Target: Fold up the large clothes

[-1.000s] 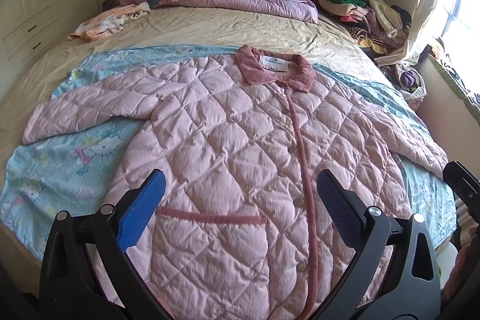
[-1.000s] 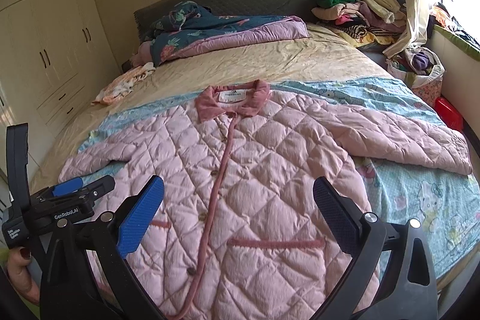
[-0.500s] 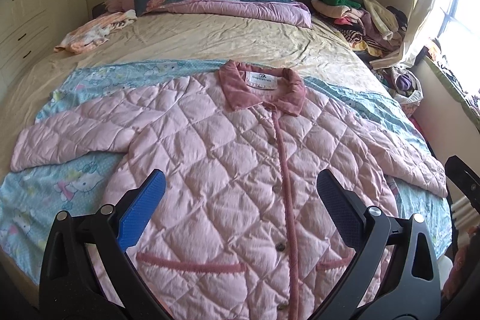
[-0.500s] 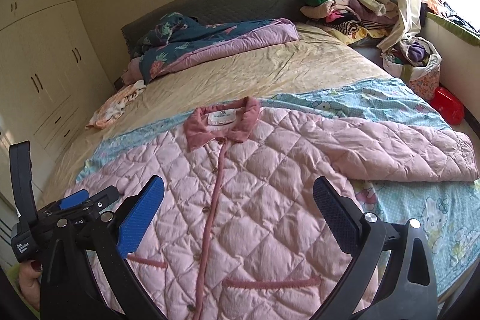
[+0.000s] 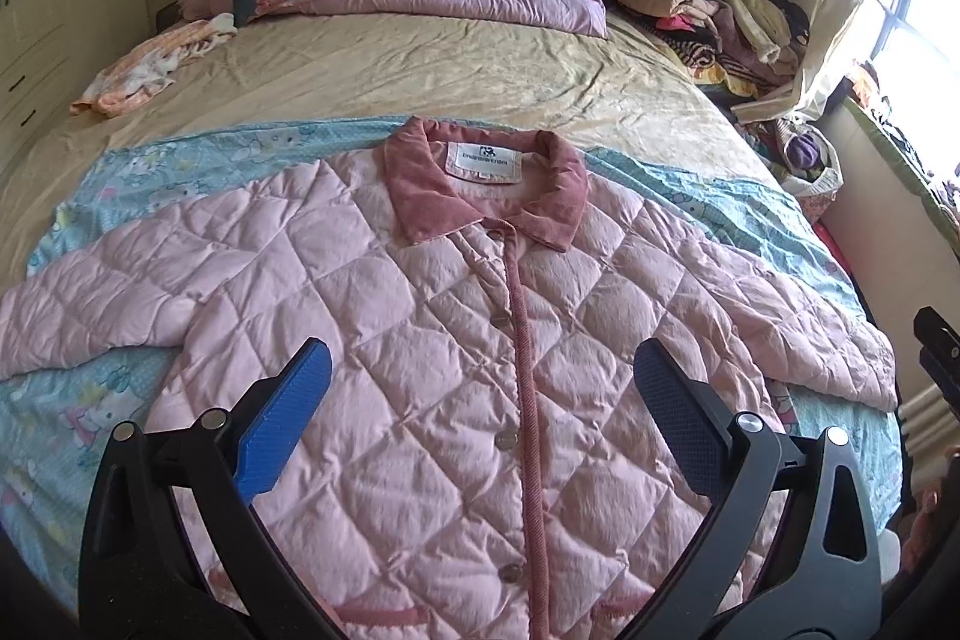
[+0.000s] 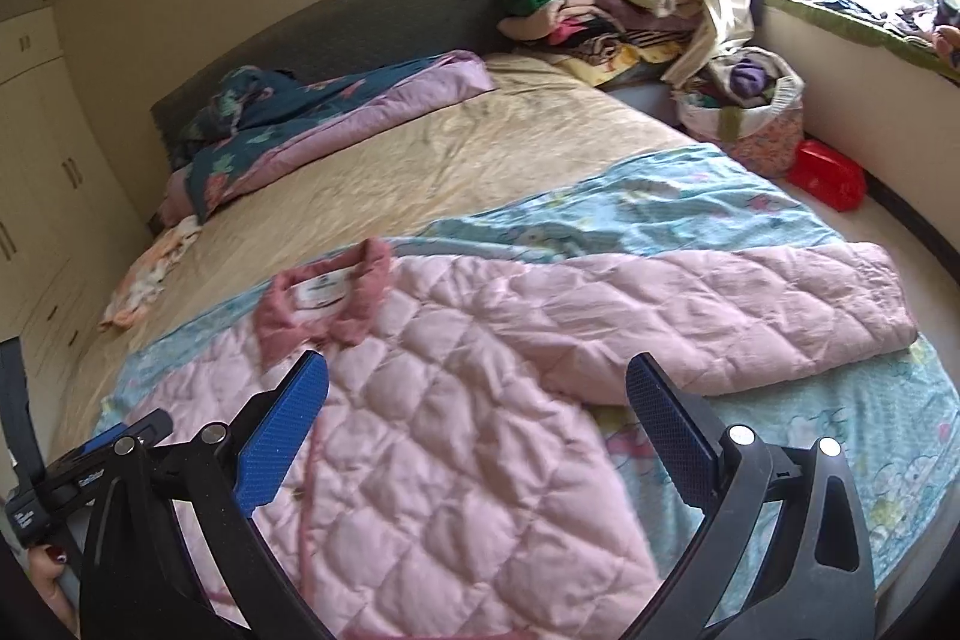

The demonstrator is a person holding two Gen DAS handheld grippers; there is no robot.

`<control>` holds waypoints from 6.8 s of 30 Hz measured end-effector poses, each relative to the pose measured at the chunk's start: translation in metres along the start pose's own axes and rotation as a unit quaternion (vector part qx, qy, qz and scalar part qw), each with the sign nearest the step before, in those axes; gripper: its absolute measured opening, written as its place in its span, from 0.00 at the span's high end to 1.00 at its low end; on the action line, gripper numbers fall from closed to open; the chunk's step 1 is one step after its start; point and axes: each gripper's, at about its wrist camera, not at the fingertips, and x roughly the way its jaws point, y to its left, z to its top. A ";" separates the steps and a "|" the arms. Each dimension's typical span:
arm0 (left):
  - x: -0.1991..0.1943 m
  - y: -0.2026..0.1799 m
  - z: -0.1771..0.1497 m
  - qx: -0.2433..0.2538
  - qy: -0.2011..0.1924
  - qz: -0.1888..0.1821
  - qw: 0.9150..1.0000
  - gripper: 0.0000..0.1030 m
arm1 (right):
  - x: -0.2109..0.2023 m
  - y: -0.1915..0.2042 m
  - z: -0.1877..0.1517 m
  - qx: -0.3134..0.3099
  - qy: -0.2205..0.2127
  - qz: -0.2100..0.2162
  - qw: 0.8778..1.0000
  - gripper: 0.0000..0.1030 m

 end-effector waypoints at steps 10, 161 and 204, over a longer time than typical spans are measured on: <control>0.041 -0.022 0.003 0.016 0.023 0.005 1.000 0.08 | 0.027 -0.062 0.005 0.066 0.009 -0.042 0.997 0.04; 0.068 0.206 0.009 -0.222 0.051 -0.125 0.966 0.08 | 0.145 0.301 -0.140 -0.173 0.175 0.225 0.943 0.43; 0.122 0.169 0.011 -0.061 0.054 -0.023 0.996 0.93 | 0.147 0.116 -0.045 -0.085 0.125 0.089 0.985 0.24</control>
